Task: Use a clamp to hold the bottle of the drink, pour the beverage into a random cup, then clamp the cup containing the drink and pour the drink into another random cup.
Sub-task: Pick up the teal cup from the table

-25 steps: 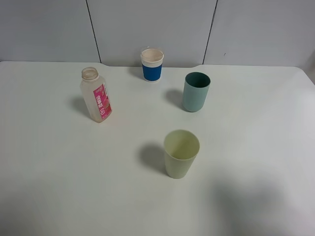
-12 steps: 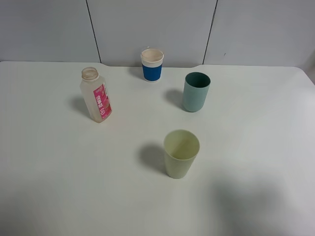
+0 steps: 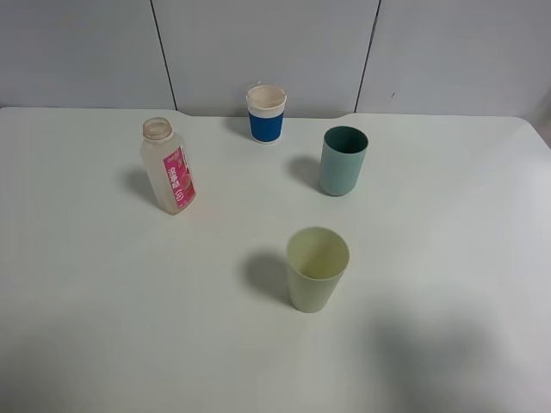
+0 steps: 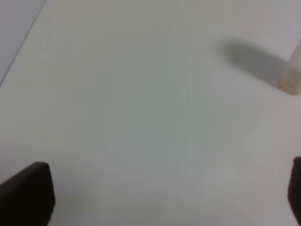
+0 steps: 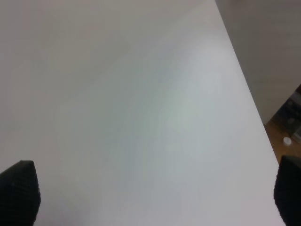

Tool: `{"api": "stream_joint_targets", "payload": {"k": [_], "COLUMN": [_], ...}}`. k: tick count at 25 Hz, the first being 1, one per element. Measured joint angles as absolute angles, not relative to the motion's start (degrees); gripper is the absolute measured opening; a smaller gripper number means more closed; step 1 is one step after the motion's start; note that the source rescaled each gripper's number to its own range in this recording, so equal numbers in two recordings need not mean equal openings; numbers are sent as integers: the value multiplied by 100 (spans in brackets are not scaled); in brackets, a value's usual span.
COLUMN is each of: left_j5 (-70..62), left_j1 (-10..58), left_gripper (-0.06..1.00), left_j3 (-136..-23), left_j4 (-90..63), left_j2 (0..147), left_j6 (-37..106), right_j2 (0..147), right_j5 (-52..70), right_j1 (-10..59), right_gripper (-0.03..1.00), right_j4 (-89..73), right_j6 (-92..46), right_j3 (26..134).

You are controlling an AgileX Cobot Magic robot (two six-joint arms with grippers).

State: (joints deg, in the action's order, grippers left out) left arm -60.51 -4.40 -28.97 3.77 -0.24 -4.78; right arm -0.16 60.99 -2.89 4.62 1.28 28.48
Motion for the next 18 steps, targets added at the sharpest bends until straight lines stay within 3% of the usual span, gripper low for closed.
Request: {"api": "stream_joint_targets", "payload": {"k": [18], "left_j5": [-6051], "left_j1": [-140], "left_gripper": [100], "left_j3": [-2897], "left_j4": [351], "left_j2": [-24], "left_j6": [-472], "right_j2": [-16], "right_j5": [6099], "right_j1": [-289], "right_gripper": [100], "right_j4": [462], "right_j6": [128], "right_j3": [2848]}}
